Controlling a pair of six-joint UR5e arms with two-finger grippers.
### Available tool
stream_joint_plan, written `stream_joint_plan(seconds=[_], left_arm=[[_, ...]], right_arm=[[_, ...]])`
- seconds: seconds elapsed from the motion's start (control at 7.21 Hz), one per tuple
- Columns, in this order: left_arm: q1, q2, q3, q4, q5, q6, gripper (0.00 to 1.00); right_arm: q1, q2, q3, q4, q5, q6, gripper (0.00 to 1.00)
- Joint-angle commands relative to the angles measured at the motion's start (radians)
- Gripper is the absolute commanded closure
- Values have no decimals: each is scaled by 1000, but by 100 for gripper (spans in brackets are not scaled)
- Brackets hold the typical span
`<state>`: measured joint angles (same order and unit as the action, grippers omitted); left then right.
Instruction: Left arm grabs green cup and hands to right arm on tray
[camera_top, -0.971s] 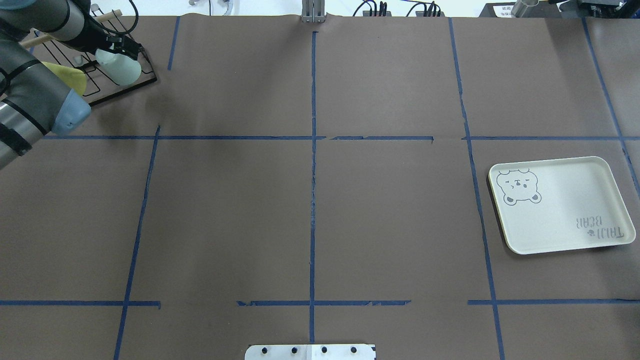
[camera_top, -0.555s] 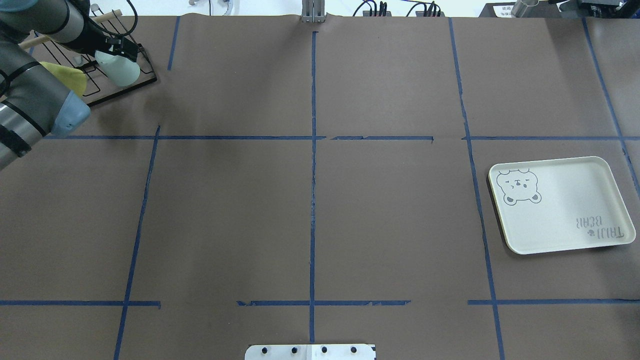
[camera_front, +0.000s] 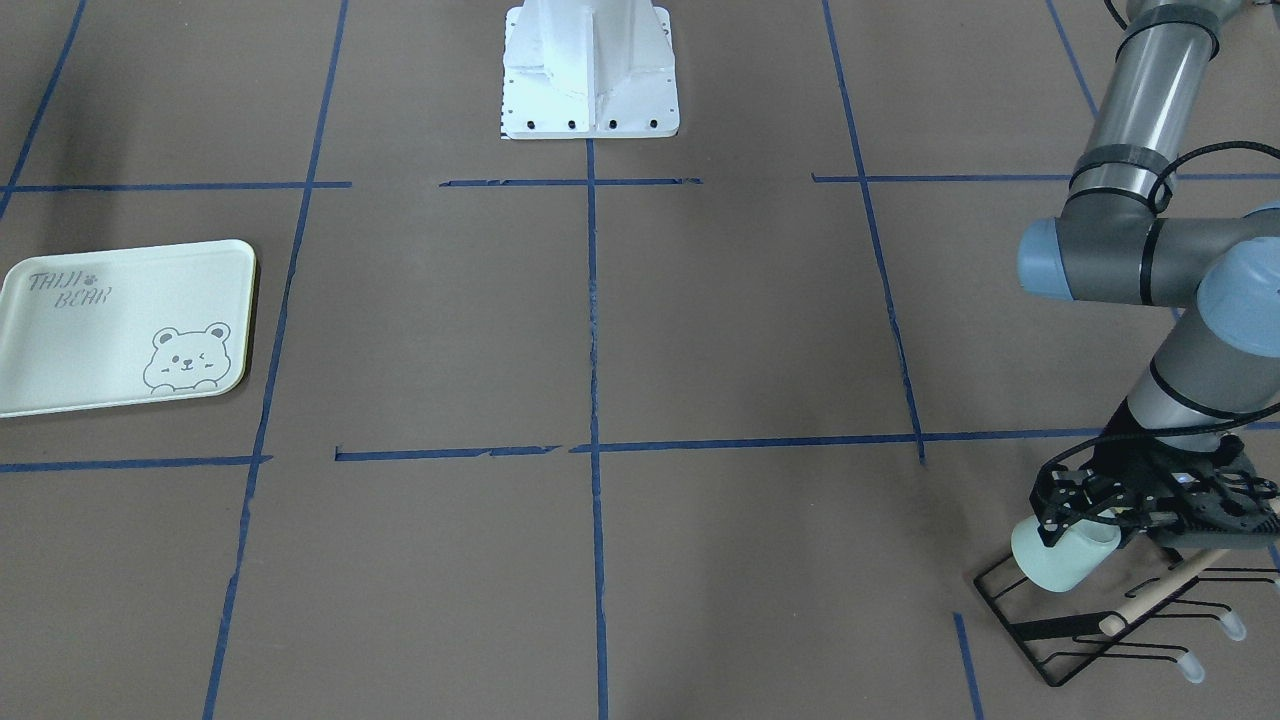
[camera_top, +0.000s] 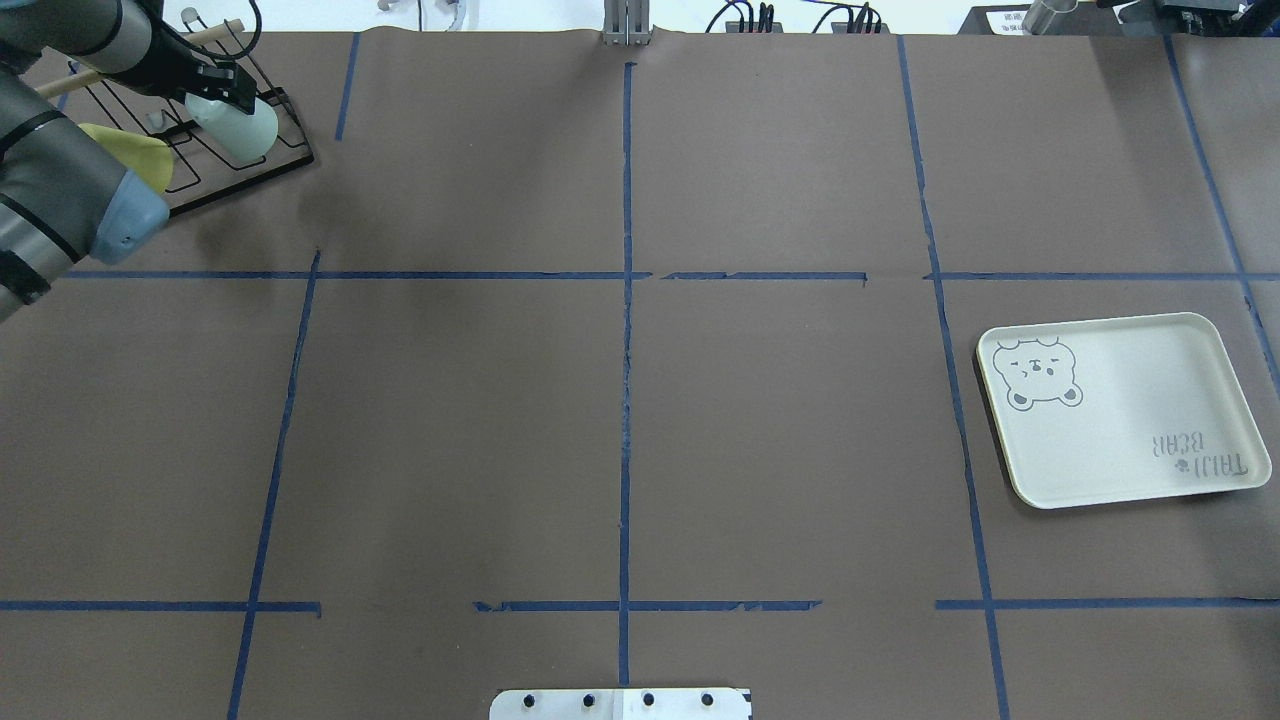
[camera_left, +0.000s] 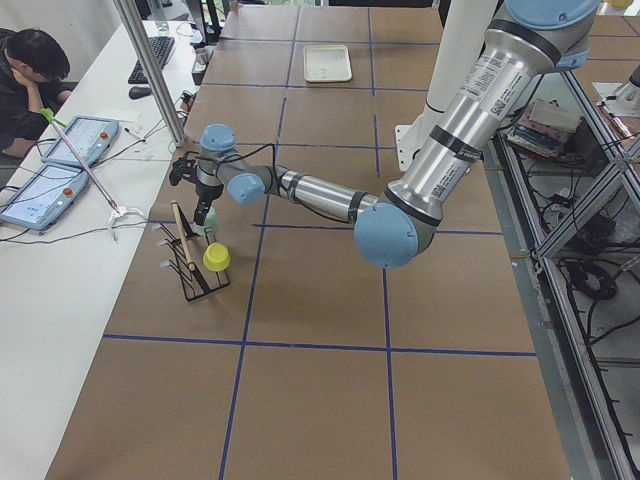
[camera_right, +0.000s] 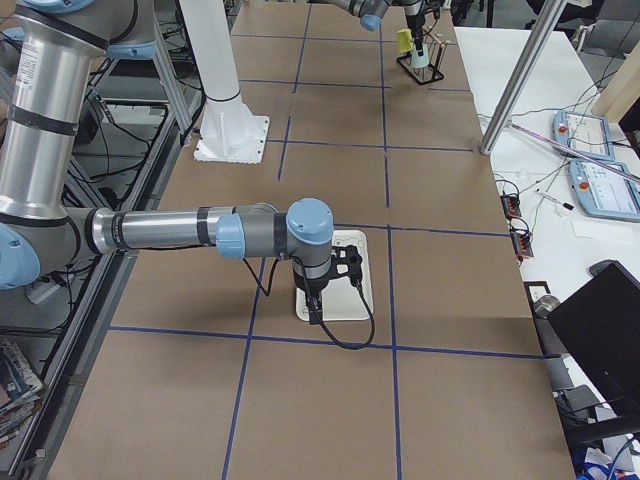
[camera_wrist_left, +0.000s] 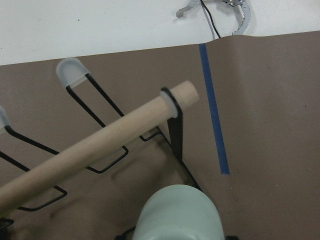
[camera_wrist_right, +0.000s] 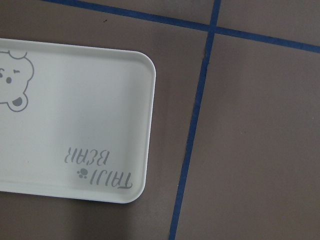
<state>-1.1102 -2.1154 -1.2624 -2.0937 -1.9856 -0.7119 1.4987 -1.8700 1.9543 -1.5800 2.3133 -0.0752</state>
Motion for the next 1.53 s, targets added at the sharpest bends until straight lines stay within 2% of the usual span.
stream_joint_plan(seconds=[0.0,0.14,0.28,0.55,0.69,0.83,0.97,1.11,1.39], left_arm=[[-37,0,-21,3,-43,0,62],[-77,0,-40,20,-100,0,62],[-121,2,-102,84,-172,0,62],[-151,37,-297,264,-243,0,62],[-154,38,-364,347,-271,-7,62],[-152,54,-380,328,-272,-96,62],[-132,92,-388,235,-272,-191,62],[-97,116,-387,136,-266,-336,64],[-33,141,-383,-18,-243,-522,64]], right_arm=[[0,0,0,0,0,0,0],[0,0,0,0,0,0,0],[0,0,0,0,0,2,0],[0,5,2,2,2,0,0],[0,12,0,43,0,2,0],[-2,12,-2,58,11,14,0],[-5,24,-2,111,65,108,0],[-32,26,-2,235,93,259,0],[-188,75,-33,570,84,709,0]])
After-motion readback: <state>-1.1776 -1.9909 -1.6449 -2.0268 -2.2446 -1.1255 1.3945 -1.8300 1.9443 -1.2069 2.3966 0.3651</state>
